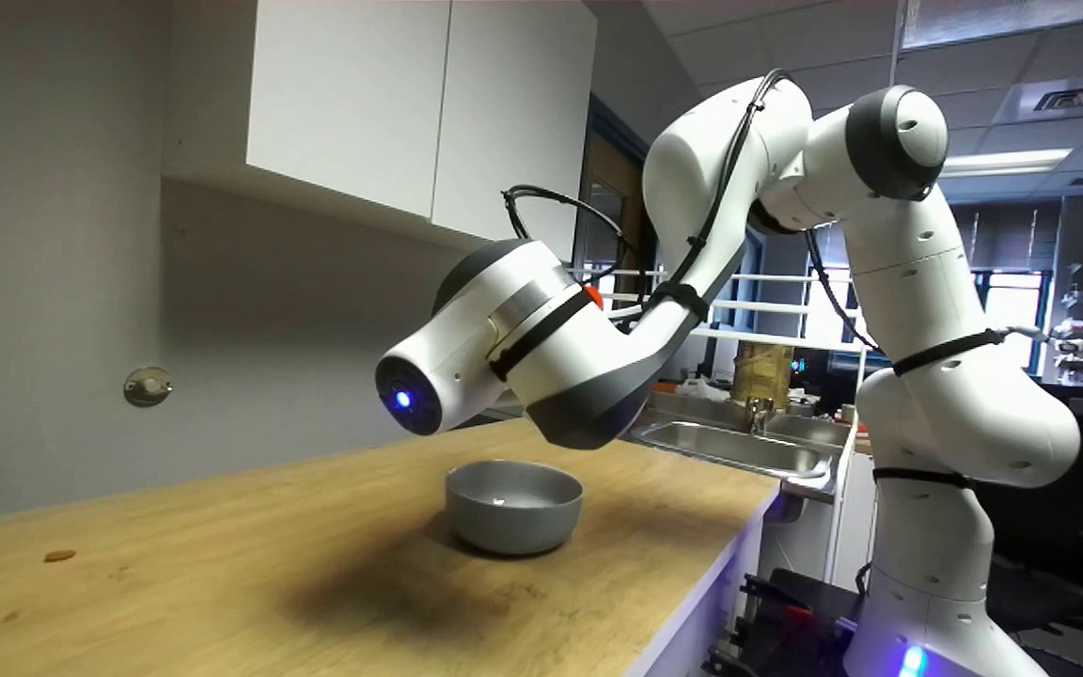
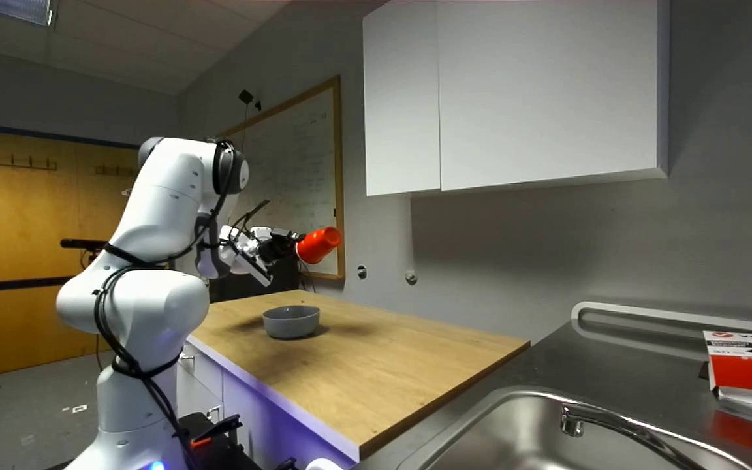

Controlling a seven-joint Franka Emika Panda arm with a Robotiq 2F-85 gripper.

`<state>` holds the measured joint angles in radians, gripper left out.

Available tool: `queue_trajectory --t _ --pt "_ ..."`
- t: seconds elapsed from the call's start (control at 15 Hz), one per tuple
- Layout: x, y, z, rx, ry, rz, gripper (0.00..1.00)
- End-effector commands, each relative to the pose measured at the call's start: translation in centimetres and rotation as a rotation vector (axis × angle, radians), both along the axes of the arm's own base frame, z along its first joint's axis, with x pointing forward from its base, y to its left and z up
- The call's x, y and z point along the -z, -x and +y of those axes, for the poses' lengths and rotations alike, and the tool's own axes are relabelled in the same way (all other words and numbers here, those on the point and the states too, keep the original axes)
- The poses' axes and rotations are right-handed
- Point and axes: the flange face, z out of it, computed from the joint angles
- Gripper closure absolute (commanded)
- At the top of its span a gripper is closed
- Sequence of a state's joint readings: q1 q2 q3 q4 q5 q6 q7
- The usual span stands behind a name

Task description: Pour the contents from the orange cup into the gray bowl

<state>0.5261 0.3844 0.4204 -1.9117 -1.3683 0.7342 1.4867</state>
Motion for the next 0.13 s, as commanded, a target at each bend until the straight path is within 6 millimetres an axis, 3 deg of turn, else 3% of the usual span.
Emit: queue_trajectory --t 0.0,0.07 --pt "-1.5 -0.23 0.25 0.06 -0.102 0.049 0.94" --pt "-1.59 -0.14 0.61 0.074 -0.139 0.071 0.95"
